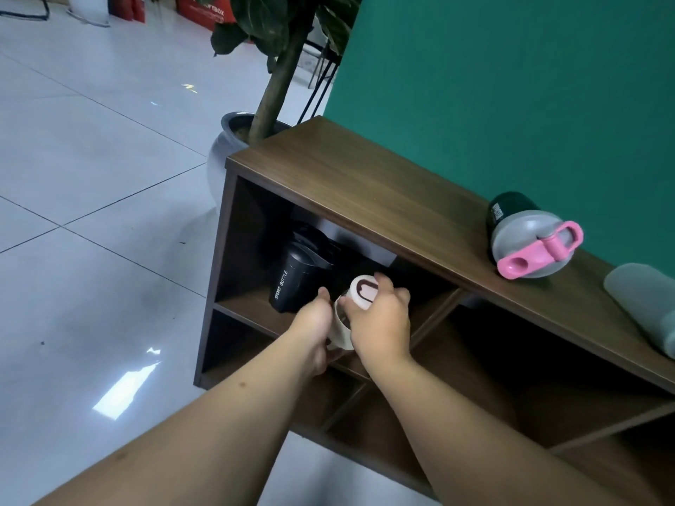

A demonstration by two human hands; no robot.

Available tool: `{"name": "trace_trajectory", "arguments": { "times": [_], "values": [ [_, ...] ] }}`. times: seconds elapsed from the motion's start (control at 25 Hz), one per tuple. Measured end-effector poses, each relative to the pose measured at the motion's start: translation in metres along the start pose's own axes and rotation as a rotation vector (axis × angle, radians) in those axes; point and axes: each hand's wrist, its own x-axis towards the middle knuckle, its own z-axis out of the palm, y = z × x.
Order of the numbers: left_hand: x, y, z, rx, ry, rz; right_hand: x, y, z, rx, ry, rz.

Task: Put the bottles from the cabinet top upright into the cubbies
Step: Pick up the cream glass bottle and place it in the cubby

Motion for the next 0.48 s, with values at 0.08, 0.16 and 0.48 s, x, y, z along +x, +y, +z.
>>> {"name": "trace_trajectory", "arguments": {
  "times": [0.08, 0.16, 0.48],
  "values": [
    [0.001, 0.008, -0.003, -0.013, -0.02, 0.011, 0.012, 0.001, 0.006, 0.011, -0.013, 0.008],
    [0.008, 0.013, -0.007, -0.02, -0.02, 0.032, 0.021, 0.001, 0.011, 0.01, -0.015, 0.004],
    [0.021, 0.012, 0.001, -0.008, -0.034, 0.123, 0.045, -0.008, 0.017, 0.004, -0.02, 0.024]
  ]
}}
